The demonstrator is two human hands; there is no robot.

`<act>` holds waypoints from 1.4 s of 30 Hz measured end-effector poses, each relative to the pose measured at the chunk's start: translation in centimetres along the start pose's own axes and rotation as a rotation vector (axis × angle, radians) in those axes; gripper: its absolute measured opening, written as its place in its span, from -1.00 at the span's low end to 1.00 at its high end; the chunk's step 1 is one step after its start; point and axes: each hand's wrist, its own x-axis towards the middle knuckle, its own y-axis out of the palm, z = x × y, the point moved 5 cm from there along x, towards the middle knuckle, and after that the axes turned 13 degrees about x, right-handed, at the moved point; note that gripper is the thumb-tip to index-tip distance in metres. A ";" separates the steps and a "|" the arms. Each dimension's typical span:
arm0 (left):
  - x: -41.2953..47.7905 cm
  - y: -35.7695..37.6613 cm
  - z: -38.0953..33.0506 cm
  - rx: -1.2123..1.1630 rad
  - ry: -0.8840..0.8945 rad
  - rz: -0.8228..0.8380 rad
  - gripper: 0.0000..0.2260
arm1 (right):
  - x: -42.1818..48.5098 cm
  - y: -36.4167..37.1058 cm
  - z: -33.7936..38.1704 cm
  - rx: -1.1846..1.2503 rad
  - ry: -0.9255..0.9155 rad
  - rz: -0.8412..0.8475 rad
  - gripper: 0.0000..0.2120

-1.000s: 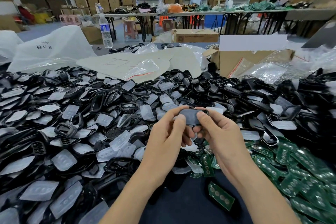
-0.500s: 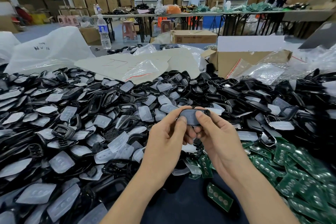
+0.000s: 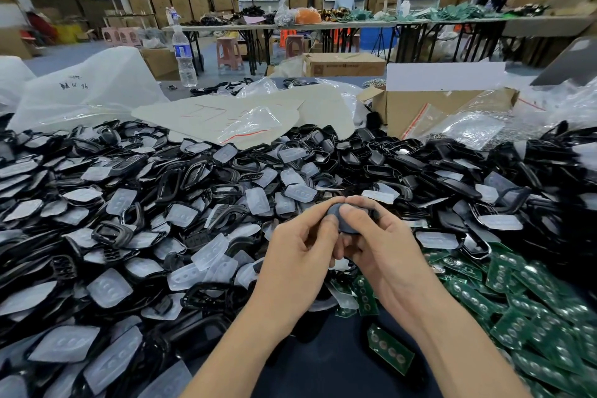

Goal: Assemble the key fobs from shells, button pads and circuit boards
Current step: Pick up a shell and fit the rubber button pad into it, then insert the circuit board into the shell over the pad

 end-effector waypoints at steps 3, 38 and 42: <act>-0.1 0.0 0.1 0.046 0.004 0.006 -0.71 | 0.1 -0.2 0.0 -0.018 0.010 -0.016 -0.89; -0.3 0.1 0.1 0.126 0.018 0.085 -0.66 | -0.4 0.0 1.4 -0.112 -0.004 0.118 -0.82; -0.3 0.0 -0.1 0.094 -0.009 0.084 -0.67 | -0.3 -0.3 1.1 -0.091 -0.002 0.063 -0.90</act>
